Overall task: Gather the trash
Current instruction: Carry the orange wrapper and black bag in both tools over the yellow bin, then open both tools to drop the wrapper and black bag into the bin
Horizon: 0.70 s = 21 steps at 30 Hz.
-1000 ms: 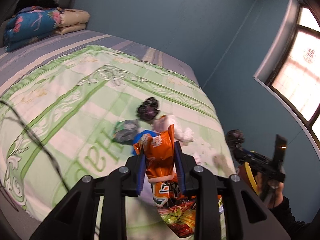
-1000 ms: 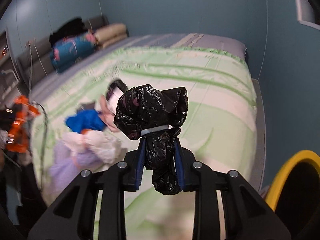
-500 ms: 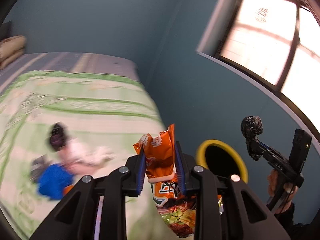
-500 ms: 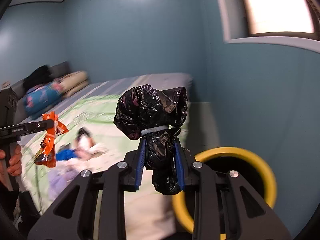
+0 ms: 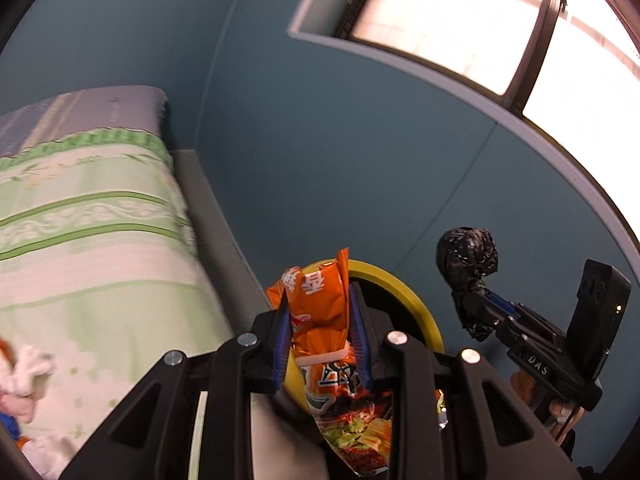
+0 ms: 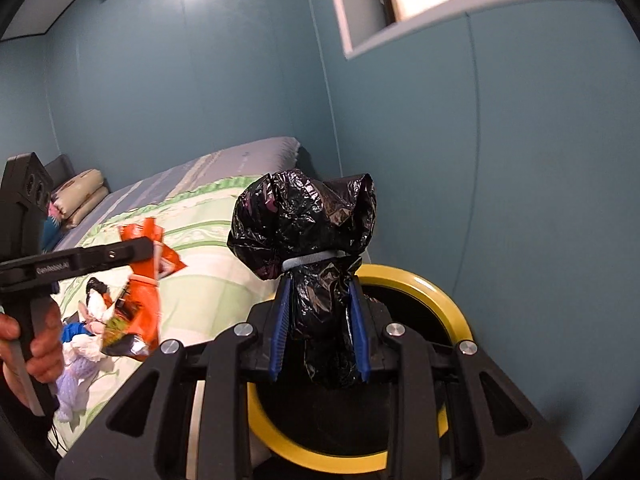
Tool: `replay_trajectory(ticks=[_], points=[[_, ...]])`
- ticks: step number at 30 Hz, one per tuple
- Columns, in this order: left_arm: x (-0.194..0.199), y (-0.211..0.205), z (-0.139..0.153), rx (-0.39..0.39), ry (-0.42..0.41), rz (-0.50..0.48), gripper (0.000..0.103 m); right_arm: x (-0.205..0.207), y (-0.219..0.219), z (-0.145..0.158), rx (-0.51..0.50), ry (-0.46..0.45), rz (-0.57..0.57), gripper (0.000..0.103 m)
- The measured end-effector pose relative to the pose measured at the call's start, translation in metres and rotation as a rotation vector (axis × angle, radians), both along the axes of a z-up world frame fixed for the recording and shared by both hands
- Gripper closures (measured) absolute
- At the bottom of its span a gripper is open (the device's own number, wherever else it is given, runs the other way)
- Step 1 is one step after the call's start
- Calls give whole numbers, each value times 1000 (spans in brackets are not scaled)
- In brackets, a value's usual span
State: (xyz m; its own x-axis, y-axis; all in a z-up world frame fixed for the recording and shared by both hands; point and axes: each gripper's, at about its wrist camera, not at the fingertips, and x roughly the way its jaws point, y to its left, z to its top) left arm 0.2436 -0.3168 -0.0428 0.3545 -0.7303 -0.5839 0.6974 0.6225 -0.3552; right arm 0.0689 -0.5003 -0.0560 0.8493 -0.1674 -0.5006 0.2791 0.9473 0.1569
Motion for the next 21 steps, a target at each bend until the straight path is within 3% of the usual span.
replay_trajectory(ticks=[7,14,17,19,21], points=[[7,-54,-32,60,38,-26,78,16,-21,-17,46,58,-38,76],[17,-74,-52,93,66,-17,78,17,-28,-27,59,84,-47,74],[18,-75,-54,89,63,-7,65,24,-25,-23,59,86,-63,67],[19,-72,-54,78,69,17,44,24,-27,-25,55,86,-77,60],[21,-68,-53,66,72,34,41,25,-28,-25,59,84,-84,58]])
